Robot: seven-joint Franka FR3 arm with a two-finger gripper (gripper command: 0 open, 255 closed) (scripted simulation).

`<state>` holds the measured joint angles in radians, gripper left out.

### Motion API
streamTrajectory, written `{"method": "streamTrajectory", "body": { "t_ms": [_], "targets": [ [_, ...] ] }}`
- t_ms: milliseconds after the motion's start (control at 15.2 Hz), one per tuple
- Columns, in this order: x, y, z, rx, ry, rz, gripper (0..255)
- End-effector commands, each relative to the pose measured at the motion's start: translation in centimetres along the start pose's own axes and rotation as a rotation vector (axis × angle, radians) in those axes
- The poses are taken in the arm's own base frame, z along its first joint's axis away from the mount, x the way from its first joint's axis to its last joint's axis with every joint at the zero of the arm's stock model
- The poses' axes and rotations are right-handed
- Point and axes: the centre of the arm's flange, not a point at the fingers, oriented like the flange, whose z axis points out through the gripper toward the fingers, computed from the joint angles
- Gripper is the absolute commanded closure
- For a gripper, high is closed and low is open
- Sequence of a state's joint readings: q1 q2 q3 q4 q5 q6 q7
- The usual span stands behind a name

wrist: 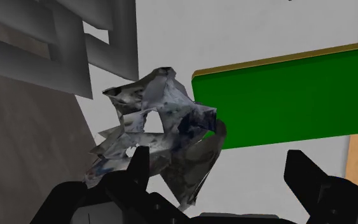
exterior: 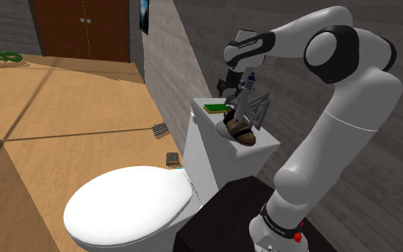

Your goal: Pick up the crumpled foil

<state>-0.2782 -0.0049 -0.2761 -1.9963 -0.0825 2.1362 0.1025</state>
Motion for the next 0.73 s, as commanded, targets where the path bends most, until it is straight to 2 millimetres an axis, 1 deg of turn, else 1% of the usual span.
{"method": "streamTrajectory", "body": {
  "t_ms": [0,66,198,264,660],
  "targets": [
    [-0.13,0.04,1.06,0.000,0.000,0.001,0],
    [-0.25,-0.01,1.88,0.000,0.000,0.001,0],
    [-0.25,-0.01,1.88,0.000,0.000,0.001,0],
    [-0.32,0.01,1.93,0.000,0.000,0.000,255],
    [-0.26,0.07,1.93,0.000,0.000,0.000,255]
  ]
}}
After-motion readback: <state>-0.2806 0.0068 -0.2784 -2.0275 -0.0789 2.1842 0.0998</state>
